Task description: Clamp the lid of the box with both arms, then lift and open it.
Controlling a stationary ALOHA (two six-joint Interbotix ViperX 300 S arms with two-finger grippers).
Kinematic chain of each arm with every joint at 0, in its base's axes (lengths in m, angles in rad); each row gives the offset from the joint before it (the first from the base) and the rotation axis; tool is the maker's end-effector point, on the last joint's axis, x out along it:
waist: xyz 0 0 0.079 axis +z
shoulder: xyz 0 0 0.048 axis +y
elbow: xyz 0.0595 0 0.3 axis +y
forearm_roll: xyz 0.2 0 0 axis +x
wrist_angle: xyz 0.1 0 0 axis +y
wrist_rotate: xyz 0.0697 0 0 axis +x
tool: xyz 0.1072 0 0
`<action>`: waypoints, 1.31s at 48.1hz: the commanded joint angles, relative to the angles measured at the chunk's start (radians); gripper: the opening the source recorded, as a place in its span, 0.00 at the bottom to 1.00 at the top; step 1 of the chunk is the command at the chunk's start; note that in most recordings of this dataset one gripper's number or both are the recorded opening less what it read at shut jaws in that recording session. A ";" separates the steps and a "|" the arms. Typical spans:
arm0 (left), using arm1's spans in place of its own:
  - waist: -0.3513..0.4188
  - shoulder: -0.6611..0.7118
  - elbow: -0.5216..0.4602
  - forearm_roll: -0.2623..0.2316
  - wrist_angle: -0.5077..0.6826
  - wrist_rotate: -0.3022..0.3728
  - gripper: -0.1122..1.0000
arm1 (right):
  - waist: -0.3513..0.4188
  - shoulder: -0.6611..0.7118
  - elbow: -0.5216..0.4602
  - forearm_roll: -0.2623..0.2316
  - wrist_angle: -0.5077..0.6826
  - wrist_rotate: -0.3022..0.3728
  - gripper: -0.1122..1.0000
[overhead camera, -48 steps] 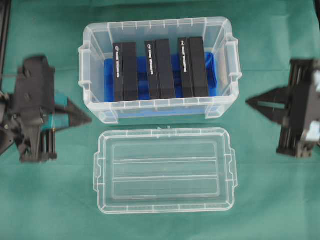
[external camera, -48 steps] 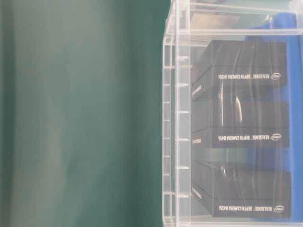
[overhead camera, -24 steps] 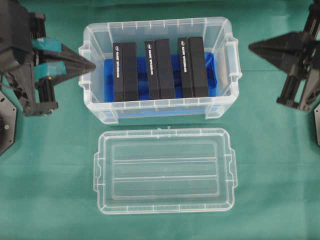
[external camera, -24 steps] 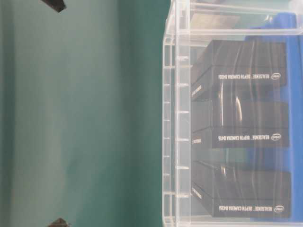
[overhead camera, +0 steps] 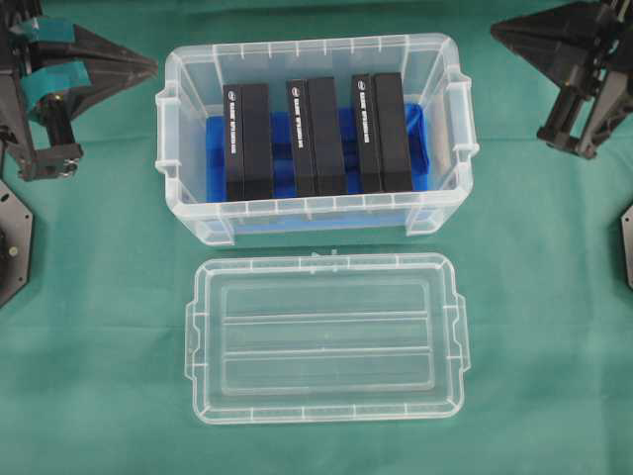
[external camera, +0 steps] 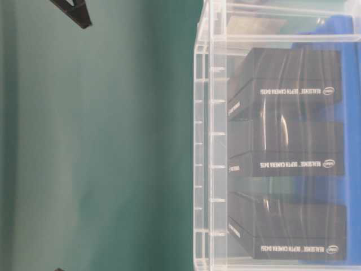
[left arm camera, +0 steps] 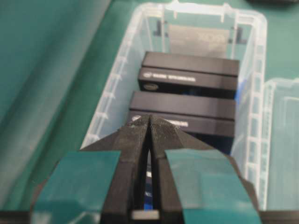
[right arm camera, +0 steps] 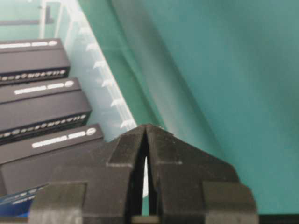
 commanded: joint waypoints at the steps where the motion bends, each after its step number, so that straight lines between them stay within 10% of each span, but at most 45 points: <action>1: 0.028 0.002 0.009 0.003 -0.049 0.005 0.11 | -0.032 -0.005 0.003 -0.003 -0.052 -0.006 0.11; 63: -0.012 -0.002 0.255 -0.012 -0.451 -0.006 0.11 | -0.054 0.000 0.164 0.003 -0.387 -0.025 0.11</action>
